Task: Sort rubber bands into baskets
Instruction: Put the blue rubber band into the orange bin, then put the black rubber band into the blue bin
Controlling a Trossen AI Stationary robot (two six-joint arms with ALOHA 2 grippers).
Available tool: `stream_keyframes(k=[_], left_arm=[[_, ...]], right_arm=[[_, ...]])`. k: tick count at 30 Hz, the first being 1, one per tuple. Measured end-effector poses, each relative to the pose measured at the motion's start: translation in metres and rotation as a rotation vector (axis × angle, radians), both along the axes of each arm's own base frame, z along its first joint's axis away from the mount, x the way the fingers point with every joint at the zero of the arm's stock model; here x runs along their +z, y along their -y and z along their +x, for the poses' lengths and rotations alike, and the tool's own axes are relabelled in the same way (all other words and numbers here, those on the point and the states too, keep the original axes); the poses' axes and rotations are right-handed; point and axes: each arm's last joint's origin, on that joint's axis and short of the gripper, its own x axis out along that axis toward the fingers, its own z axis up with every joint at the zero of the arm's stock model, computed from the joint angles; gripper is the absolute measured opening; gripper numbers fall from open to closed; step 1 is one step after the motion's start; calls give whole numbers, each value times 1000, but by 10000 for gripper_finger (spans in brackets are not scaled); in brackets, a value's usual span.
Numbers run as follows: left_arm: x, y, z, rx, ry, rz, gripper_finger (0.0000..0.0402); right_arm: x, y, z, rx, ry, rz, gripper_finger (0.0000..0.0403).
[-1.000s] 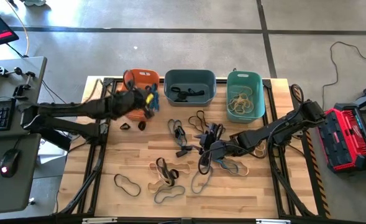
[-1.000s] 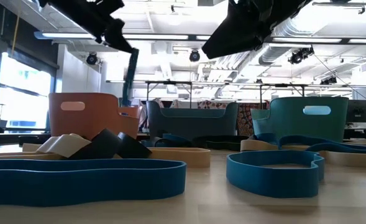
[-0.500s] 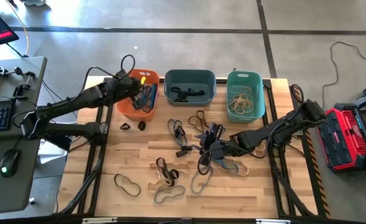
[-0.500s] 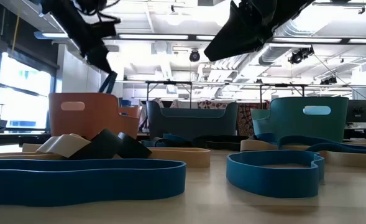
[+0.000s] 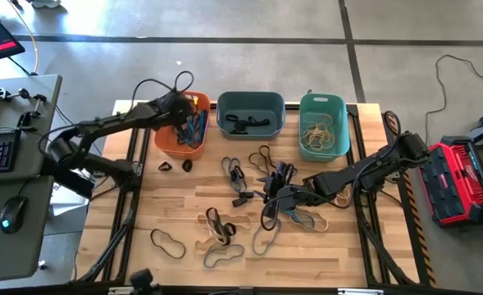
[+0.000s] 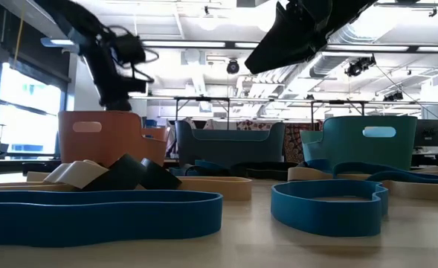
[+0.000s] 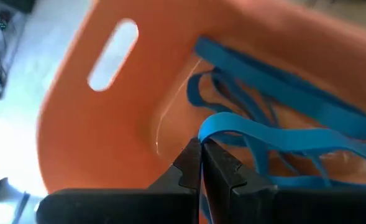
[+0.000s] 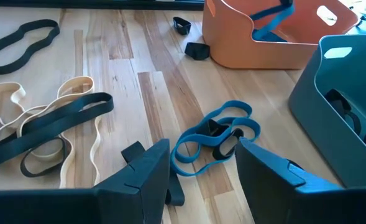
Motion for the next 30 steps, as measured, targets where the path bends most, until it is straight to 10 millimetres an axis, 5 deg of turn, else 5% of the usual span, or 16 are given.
stream_keyframes(k=[12, 30], left_arm=[[-22, -29, 3, 32, 31, -2, 4], [0, -5, 26, -41, 174, 81, 103]], right_arm=[[0, 0, 0, 0, 0, 0, 171], [-1, 1, -1, -5, -12, 1, 171]])
